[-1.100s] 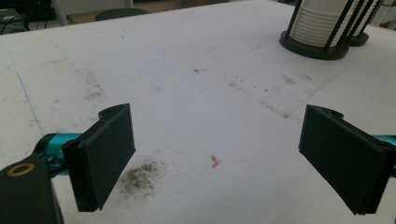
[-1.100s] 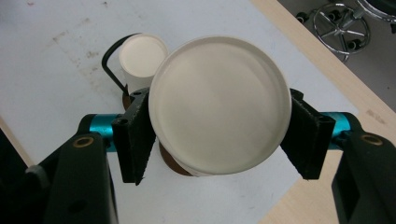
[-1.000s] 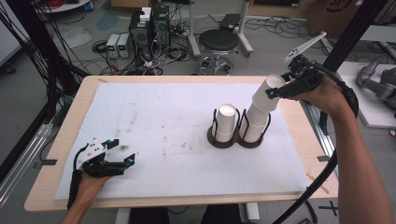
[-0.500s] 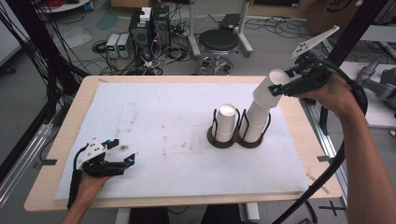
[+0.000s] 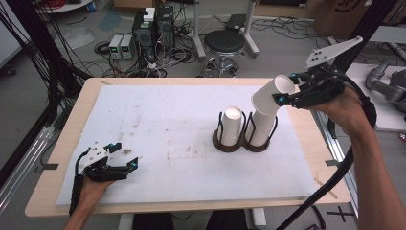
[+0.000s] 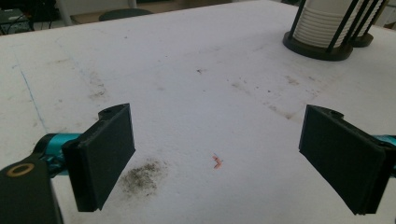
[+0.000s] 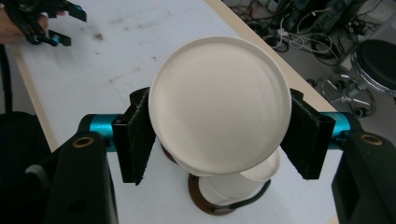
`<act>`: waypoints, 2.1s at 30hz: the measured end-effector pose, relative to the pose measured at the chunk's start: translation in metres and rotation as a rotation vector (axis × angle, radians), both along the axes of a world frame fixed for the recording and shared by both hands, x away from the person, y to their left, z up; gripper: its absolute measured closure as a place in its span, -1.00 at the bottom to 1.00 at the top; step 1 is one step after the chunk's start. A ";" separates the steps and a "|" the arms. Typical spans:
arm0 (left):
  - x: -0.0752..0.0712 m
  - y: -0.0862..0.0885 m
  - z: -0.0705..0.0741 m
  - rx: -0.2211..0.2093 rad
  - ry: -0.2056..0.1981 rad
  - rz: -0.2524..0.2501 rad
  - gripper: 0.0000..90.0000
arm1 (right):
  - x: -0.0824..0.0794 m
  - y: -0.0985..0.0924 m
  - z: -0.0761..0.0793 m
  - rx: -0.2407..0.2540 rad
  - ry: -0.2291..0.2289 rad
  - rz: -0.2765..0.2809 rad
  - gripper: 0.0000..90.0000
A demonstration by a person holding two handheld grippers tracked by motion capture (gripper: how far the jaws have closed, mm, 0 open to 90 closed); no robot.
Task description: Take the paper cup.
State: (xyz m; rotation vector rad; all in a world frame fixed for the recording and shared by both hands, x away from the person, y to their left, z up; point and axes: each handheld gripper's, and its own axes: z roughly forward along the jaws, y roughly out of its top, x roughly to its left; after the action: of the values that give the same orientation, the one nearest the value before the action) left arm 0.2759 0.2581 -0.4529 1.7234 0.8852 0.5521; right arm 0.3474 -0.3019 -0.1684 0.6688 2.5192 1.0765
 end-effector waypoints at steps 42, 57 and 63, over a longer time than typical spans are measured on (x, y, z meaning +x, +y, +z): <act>0.000 0.000 0.000 -0.008 0.002 -0.001 -0.78 | -0.060 0.024 -0.116 0.378 -0.027 0.100 -0.24; 0.001 0.001 0.000 -0.013 0.007 -0.007 -0.78 | -0.061 0.034 -0.152 0.422 0.000 0.094 -0.24; 0.001 0.001 0.000 -0.012 0.009 -0.008 -0.78 | -0.064 0.039 -0.161 0.431 0.003 0.095 -0.24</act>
State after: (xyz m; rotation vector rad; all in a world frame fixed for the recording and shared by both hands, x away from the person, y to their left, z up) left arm 0.2769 0.2588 -0.4531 1.7190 0.8865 0.5329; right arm 0.2832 -0.2631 -0.3297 0.6602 2.3571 1.6775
